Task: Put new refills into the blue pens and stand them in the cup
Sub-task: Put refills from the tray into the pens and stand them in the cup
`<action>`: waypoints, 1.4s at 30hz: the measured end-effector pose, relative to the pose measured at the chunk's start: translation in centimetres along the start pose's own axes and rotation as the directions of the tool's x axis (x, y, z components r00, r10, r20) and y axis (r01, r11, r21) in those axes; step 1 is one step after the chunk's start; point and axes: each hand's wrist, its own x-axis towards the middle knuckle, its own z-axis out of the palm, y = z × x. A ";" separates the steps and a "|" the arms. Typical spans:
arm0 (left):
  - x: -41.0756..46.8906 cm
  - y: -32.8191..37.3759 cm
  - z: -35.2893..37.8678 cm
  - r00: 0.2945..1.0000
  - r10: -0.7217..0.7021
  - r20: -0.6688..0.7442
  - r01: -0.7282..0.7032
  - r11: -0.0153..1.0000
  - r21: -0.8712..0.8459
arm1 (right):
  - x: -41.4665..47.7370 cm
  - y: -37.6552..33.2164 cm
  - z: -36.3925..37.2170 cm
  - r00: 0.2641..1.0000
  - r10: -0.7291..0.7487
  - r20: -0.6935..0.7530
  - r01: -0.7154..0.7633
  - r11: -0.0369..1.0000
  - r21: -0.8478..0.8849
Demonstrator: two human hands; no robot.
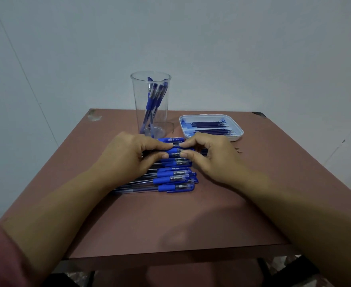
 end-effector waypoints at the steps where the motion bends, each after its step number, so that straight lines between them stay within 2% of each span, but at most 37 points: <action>1: 0.0 0.1 -0.1 1.000 0.009 -0.009 -0.009 1.000 0.018 | 0.1 -0.1 0.1 1.000 0.000 -0.008 0.000 1.000 0.004; 5: 0.2 1.2 -0.4 0.998 -0.069 0.011 0.068 0.997 0.028 | 0.6 -0.4 -0.4 1.000 0.022 0.009 -0.022 0.999 0.034; 7: 0.0 1.7 -0.5 0.990 -0.123 0.073 0.114 0.987 0.114 | 0.6 -0.4 -0.6 0.998 0.060 0.029 -0.062 0.996 0.067; 12: -2.1 2.7 -1.8 0.939 -0.298 0.171 0.226 0.910 0.347 | 0.5 -0.4 -1.8 0.971 0.237 -0.036 -0.211 0.916 0.341; 15: -3.9 3.1 -2.0 0.913 -0.323 0.249 0.224 0.908 0.355 | 1.1 -1.1 -2.9 0.964 0.237 -0.119 -0.168 0.893 0.417; 20: -5.0 3.1 -1.3 0.885 -0.338 0.321 0.261 0.930 0.260 | 3.9 -1.9 -4.7 0.944 0.203 -0.260 -0.098 0.925 0.367; 25: -5.0 3.1 -1.2 0.868 -0.362 0.340 0.271 0.919 0.287 | 8.5 -3.1 -5.6 0.830 0.179 -0.528 0.067 0.908 0.413; 28: -5.0 3.1 -1.2 0.869 -0.362 0.338 0.275 0.920 0.279 | 10.9 -3.6 -4.9 0.793 0.159 -0.589 0.114 0.910 0.398; 30: -5.0 3.0 -1.2 0.867 -0.366 0.337 0.280 0.919 0.277 | 12.3 -3.6 -3.9 0.821 0.130 -0.556 0.094 0.930 0.356; 35: -5.1 3.0 -1.2 0.870 -0.365 0.330 0.282 0.920 0.274 | 13.5 -2.8 -1.5 0.934 0.036 -0.355 0.014 0.990 0.137; 42: -5.1 2.9 -1.2 0.867 -0.370 0.333 0.292 0.920 0.263 | 12.5 -1.5 -0.4 0.985 -0.024 -0.172 0.002 0.992 -0.126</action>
